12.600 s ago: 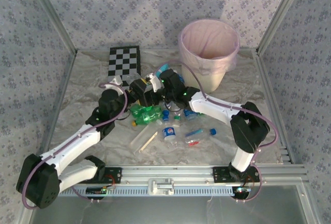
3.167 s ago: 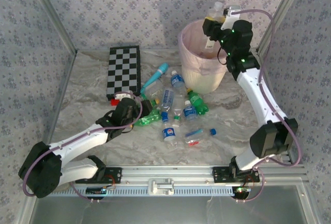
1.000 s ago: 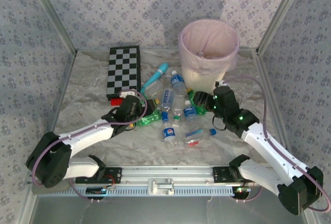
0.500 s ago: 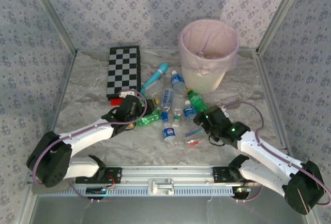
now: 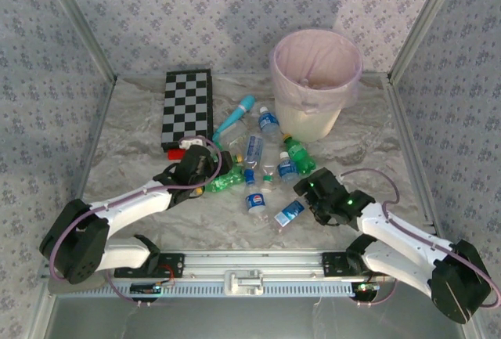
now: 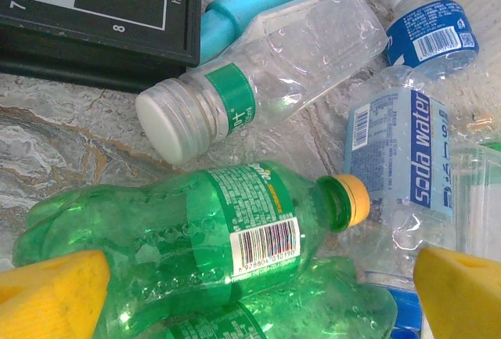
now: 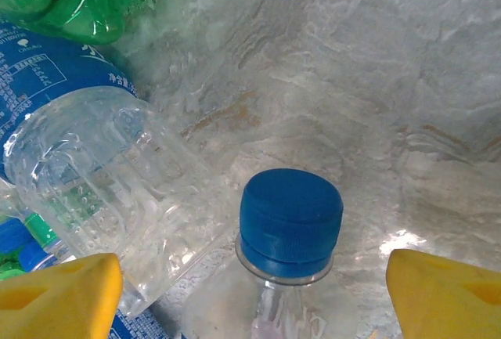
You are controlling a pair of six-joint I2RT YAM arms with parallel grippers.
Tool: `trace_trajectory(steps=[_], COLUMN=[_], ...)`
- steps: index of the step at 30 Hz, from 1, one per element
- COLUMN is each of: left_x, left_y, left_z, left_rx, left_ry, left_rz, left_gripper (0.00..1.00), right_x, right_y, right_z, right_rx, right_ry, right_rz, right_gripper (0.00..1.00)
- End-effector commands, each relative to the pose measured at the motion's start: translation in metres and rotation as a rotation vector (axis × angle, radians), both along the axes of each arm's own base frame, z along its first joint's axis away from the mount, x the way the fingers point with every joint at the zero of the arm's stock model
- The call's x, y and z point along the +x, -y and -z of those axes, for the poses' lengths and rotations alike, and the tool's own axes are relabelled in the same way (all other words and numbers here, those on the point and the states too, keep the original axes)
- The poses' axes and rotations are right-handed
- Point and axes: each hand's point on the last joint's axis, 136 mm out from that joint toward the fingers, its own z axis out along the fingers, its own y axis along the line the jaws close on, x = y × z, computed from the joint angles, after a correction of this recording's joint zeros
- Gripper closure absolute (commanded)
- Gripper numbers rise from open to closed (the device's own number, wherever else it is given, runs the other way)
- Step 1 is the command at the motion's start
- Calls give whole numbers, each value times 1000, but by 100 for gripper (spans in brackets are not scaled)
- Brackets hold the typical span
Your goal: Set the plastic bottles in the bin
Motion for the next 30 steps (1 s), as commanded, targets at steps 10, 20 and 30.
trace_trajectory(steps=[10,20,30], left_x=[0,-1,-1], left_y=[-8,-7,-7], left_z=[1,0,-1], left_rx=[0,0,-3], left_ry=[0,-1,1], left_rz=[-25,-21,-21], left_gripper=[0,0,0], right_x=[-9,-13,-24], right_y=[-19,-34,-44], right_z=[10,-3,-13], right_rx=[-24,-104,-152], right_ry=[-25,6,12], right_rz=[-66,-208,-315], right_gripper=[16,18,12])
